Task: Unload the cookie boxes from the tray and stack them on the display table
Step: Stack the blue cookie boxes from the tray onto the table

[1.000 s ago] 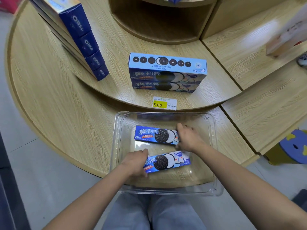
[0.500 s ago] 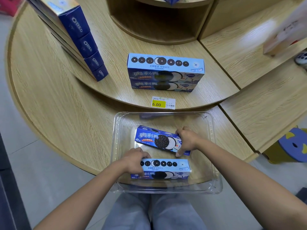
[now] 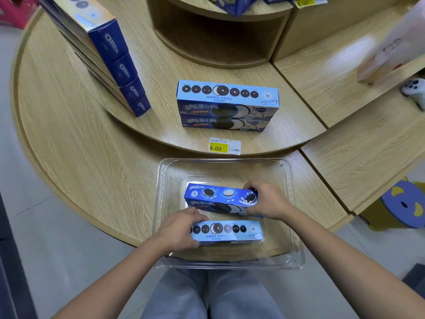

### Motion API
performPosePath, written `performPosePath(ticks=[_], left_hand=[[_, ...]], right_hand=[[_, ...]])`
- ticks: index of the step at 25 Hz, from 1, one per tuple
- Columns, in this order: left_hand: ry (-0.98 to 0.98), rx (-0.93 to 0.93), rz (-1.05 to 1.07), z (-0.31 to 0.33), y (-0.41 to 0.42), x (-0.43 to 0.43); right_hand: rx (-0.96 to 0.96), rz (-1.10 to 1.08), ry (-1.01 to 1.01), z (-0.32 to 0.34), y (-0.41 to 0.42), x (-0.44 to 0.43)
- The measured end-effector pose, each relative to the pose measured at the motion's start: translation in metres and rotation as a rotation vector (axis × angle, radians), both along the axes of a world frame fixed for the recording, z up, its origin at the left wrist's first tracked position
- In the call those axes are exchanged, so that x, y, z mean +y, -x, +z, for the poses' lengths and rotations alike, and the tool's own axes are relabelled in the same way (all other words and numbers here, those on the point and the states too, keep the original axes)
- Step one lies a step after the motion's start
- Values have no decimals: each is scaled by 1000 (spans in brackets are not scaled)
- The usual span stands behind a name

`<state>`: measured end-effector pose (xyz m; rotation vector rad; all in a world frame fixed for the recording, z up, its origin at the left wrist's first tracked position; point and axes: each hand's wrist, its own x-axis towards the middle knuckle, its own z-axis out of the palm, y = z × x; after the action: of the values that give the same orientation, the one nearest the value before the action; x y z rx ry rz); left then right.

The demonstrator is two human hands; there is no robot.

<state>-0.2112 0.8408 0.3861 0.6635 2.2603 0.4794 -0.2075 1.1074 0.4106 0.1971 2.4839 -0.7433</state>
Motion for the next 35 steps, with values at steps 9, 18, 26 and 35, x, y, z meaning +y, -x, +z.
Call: performPosePath(ticks=[9, 18, 26, 35], left_hand=[[-311, -6, 247, 82, 26, -29], [-514, 20, 359, 183, 114, -10], [-609, 38, 340, 228, 200, 25], [-596, -32, 359, 196, 235, 43]], right_hand=[[283, -139, 243, 111, -9, 27], [540, -237, 374, 206, 39, 49], [720, -126, 345, 261, 103, 74], [615, -145, 321, 224, 150, 77]])
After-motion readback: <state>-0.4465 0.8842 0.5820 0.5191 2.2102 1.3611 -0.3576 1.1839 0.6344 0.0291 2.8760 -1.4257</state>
